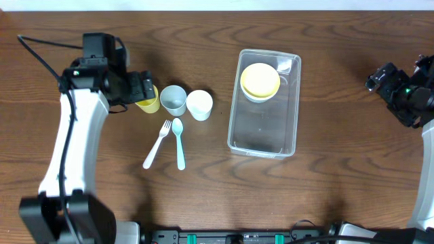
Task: Pack container
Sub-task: 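Grasp the yellow cup with the left gripper, then carry the yellow cup into the container's lower half and release, then grasp the grey-blue cup with the left gripper, then place the grey-blue cup into the yellow cup in the container, then grasp the white cup with the left gripper, then stack the white cup into the cups and withdraw left gripper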
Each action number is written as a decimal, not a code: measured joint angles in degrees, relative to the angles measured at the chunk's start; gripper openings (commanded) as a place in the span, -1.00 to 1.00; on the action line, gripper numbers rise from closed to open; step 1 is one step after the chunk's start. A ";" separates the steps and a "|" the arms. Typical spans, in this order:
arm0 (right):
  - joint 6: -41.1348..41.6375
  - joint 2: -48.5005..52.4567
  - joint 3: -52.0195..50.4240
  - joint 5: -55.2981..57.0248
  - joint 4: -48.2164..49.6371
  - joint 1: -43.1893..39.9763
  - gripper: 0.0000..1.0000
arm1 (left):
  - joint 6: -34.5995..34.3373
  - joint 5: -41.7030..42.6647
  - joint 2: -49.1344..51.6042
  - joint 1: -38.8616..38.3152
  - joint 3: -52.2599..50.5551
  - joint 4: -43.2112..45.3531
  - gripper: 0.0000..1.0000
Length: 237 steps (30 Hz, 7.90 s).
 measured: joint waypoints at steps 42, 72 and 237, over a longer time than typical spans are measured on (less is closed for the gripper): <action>0.00 0.00 0.00 0.02 0.00 0.00 0.99 | 7.87 4.74 -4.07 -39.32 10.93 0.04 -0.88; 0.00 0.00 0.00 0.02 -0.02 0.00 0.99 | 9.46 -8.57 12.48 -46.12 18.88 -6.01 0.68; 0.00 0.00 0.00 0.02 0.00 0.00 0.98 | 6.51 -7.56 14.36 -50.88 17.77 -8.63 -0.88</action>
